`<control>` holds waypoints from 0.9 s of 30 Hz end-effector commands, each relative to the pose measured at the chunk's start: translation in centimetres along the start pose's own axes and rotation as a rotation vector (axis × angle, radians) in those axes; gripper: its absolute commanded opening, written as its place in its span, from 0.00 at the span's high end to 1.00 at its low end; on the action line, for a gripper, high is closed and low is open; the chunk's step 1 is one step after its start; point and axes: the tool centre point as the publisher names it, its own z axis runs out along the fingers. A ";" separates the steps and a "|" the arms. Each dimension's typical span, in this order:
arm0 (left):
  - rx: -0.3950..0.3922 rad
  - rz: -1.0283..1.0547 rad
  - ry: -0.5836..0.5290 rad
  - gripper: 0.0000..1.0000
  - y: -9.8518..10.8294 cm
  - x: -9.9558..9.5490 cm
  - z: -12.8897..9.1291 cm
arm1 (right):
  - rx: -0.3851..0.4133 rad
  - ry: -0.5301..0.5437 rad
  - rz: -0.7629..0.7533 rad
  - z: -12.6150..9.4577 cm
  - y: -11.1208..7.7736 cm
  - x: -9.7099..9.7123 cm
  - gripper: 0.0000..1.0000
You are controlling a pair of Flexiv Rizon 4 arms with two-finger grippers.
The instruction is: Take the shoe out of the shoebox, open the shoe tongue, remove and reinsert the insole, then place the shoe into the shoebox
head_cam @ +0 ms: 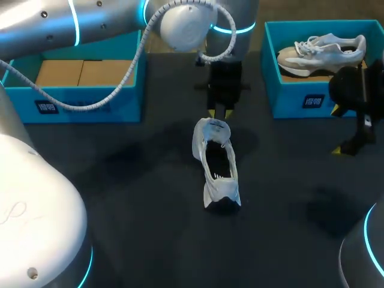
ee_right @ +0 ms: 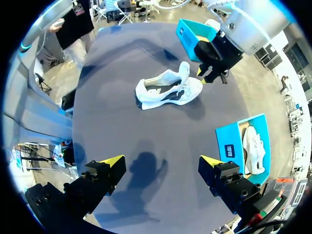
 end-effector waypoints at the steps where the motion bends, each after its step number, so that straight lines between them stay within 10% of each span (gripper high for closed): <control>1: 0.018 0.010 0.000 0.67 -0.1 -0.8 1.4 | 0.005 0.003 0.000 0.2 0.2 -0.2 0.00; 27: 0.073 0.026 -0.036 0.62 -6.3 0.7 0.6 | 0.005 0.003 0.000 0.2 0.2 -0.2 0.00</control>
